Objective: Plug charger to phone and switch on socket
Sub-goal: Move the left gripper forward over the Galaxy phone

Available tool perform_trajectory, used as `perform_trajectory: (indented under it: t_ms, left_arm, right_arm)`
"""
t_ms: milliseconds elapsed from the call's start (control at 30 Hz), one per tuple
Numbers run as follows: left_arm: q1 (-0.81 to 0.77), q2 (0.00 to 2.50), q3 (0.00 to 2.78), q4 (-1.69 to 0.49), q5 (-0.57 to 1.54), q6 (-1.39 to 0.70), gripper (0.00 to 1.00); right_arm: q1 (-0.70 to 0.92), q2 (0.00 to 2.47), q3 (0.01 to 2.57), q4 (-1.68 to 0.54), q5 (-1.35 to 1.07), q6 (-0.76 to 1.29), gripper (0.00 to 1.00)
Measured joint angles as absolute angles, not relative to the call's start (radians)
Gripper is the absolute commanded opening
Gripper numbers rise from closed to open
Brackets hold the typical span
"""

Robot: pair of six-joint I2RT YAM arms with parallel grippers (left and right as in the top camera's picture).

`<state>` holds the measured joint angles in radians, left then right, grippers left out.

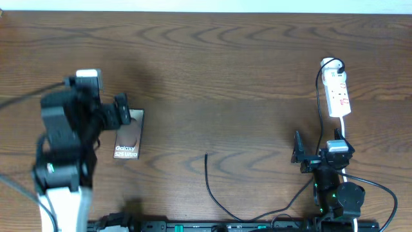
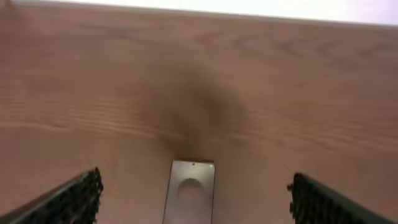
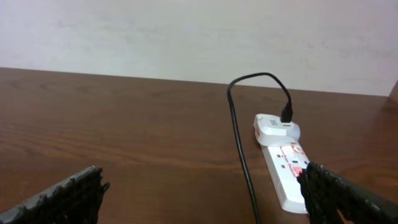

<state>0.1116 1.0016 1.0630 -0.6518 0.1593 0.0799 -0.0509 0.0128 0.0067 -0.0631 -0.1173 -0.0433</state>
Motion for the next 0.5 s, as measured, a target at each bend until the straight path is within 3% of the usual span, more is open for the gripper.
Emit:
perform_trajectory:
  t_ms: [233,500]
  left_arm:
    - [0.112,1.279,1.336,-0.938,0.16,0.08,0.94]
    - [0.112,1.433,1.361,-0.997,0.16,0.08,0.94]
  right_arm:
    - [-0.051,0.013,0.007,-0.063,-0.116,-0.043,0.99]
    - [-0.051,0.013,0.007,-0.063,-0.115,-0.043,0.99]
